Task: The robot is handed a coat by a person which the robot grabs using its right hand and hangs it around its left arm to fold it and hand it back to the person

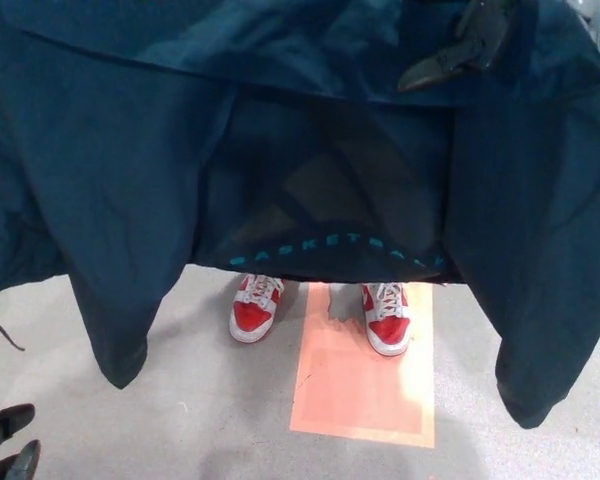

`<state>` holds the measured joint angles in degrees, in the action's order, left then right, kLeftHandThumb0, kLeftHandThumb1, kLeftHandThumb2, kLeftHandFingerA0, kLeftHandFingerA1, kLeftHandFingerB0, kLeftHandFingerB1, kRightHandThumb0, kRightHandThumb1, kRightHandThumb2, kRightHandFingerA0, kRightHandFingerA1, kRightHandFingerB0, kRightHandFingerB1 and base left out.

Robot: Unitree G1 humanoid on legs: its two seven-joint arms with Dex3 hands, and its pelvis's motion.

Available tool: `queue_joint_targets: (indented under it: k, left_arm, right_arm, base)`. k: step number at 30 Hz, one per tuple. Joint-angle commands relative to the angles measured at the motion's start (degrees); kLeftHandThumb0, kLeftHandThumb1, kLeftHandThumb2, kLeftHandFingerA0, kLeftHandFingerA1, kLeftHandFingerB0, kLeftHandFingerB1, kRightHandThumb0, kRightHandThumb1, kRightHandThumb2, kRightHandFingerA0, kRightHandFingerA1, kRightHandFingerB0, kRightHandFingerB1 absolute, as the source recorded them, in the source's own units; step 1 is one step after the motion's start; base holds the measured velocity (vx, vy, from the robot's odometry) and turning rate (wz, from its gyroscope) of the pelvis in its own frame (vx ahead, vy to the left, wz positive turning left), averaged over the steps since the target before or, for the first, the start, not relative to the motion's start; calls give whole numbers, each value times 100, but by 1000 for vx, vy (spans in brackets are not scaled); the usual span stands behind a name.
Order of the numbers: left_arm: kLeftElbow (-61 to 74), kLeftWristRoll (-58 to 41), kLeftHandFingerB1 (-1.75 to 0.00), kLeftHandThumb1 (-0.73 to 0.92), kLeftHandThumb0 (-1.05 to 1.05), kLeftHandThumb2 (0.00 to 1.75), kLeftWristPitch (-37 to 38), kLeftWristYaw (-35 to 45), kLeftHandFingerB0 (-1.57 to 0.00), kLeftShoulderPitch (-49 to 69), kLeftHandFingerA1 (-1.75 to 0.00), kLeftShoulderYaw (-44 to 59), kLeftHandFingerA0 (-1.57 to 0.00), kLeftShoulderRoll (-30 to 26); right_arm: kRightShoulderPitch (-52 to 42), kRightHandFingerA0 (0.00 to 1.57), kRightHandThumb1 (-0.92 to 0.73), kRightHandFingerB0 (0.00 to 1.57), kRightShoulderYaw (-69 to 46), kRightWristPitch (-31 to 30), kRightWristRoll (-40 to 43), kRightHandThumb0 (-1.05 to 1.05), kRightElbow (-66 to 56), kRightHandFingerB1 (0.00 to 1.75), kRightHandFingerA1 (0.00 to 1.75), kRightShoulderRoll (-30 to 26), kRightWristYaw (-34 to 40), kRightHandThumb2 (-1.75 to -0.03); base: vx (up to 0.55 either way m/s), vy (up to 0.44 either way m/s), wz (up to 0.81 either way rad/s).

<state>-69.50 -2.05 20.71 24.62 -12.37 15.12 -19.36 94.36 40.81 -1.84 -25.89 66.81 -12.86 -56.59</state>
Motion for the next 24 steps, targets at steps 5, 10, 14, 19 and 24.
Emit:
queue_joint_targets:
  k: [5, 10, 14, 19, 24]
  left_arm:
    - [-20, -195, -47, 57, -35, 110, 266, 103, 0, 34, -49, 65, 0, -30]
    - [22, -228, -47, 57, -35, 110, 262, 129, 0, 72, -48, 72, 0, -25]
    - [14, -235, -47, 59, -34, 112, 286, 118, 0, 80, -48, 66, 0, 9]
    - [31, -326, -47, 58, -35, 111, 275, 217, 0, 136, -49, 120, 0, 44]
    - [48, -403, -47, 60, -34, 112, 216, 259, 0, 173, -48, 170, 0, 56]
  right_arm:
    - [-597, 89, -76, 77, -76, 337, -668, -48, -454, 68, 69, 15, 2439, -111]
    - [-677, 84, -84, 78, -21, 572, -846, -27, -464, 56, 56, -62, 3024, -65]
    - [-784, 74, -87, 72, -57, 724, -977, -31, -503, 55, 56, -169, 3754, -65]
    - [-824, 70, -85, 62, -69, 918, -1103, -32, -391, 66, 85, -233, 4631, -65]
    - [-719, 74, -85, 65, -52, 932, -1232, -35, -267, 59, 68, -235, 5256, -65]
  base:
    - [0, 0, 0]
    - [0, 0, 0]
    - [0, 0, 0]
    - [0, 0, 0]
    - [0, 0, 0]
